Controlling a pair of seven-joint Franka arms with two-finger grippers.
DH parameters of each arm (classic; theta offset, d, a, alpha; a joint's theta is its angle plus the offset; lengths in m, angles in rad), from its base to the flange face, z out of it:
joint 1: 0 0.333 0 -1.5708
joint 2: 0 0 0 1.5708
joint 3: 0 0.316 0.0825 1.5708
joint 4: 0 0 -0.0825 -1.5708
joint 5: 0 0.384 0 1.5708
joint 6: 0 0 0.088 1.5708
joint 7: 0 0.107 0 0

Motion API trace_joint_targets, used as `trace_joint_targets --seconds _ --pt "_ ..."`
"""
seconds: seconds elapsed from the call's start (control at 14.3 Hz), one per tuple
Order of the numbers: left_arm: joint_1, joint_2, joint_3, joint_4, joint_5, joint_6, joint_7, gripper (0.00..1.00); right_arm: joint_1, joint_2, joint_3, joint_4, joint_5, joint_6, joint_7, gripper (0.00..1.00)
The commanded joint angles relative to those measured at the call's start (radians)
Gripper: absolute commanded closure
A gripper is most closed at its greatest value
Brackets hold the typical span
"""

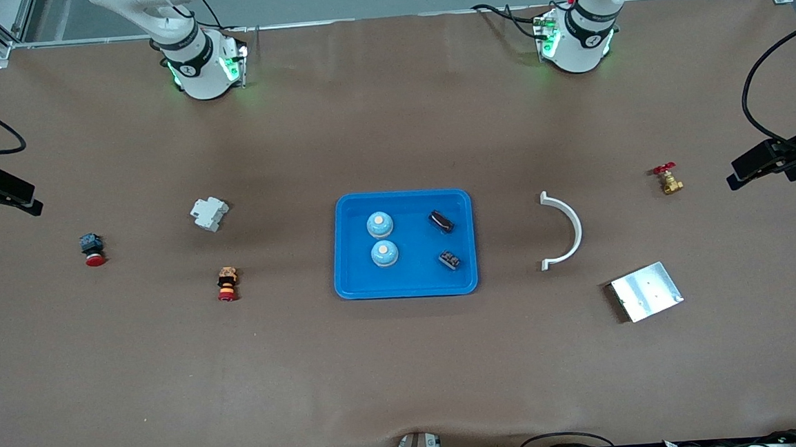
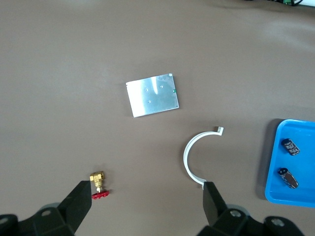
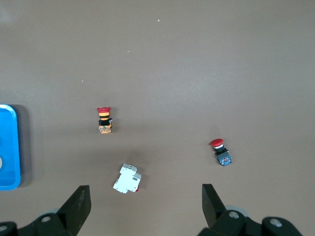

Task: Place electrolytic capacitor and blue bell in tray

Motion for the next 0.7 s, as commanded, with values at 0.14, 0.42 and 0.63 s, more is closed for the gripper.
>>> trace_joint_targets --seconds 0.14,0.42,0.63 --pt "-0.054 0.014 0.049 0.034 0.021 -0.026 0.002 0.0 -0.008 -0.018 0.011 -0.009 -0.018 0.001 -0.01 0.0" --pt "-0.055 0.016 0.049 0.043 0.021 -0.025 0.002 0.0 -0.01 -0.018 0.009 -0.009 -0.012 -0.009 -0.007 0.0" --pt "-0.06 0.024 0.051 0.054 0.021 -0.025 0.002 0.0 -0.008 -0.018 0.011 -0.011 -0.01 -0.01 -0.007 0.0"
